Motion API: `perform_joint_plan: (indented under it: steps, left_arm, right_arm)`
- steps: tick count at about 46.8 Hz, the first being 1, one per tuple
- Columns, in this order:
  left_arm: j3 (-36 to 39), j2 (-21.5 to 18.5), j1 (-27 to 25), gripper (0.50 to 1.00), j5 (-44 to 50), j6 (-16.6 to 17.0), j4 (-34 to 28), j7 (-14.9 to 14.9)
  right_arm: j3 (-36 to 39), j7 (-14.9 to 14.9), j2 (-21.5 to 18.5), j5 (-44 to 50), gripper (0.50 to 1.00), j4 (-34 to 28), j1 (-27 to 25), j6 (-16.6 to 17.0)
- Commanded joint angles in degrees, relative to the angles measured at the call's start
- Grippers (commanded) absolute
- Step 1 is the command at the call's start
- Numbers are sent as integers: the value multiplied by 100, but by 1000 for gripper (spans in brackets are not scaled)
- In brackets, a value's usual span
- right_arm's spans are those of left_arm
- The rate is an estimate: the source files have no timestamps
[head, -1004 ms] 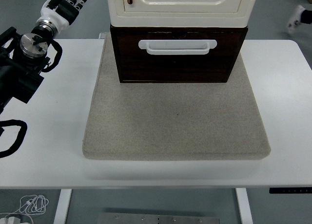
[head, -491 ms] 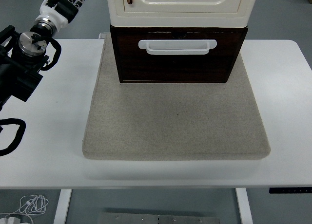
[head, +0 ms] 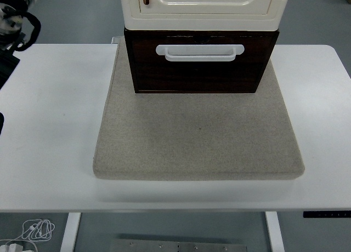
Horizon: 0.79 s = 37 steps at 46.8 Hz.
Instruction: Open the drawer under the combination cabinet
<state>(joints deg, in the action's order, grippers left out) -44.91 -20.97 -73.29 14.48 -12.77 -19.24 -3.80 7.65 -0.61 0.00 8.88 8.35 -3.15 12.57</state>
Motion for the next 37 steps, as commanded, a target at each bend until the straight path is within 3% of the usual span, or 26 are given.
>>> perform_joint_plan:
  steps: [1, 9, 15, 26, 37]
  left_arm:
    - [0, -214, -343, 1000, -190, 2, -10, 2]
    - [9, -645, -1160, 1000, -700, -33, -36, 10]
    - [219, -987, -1679, 1000, -938, -33, -659, 10]
    - [518, -1041, -2408, 1000, -1614, -42, -1301, 63]
    - [571, -1146, -2514, 1000, -2080, -7, -2865, 186]
  right_arm:
    - [0, -9, 0, 0, 926, 0, -1, 0]
    - [0, 0, 0, 0, 926, 0, -1, 0]
    - [0, -9, 0, 0, 926, 0, -1, 0]
    - [0, 0, 0, 0, 926, 0, -1, 0]
    - [0, 0, 0, 0, 926, 0, -1, 0]
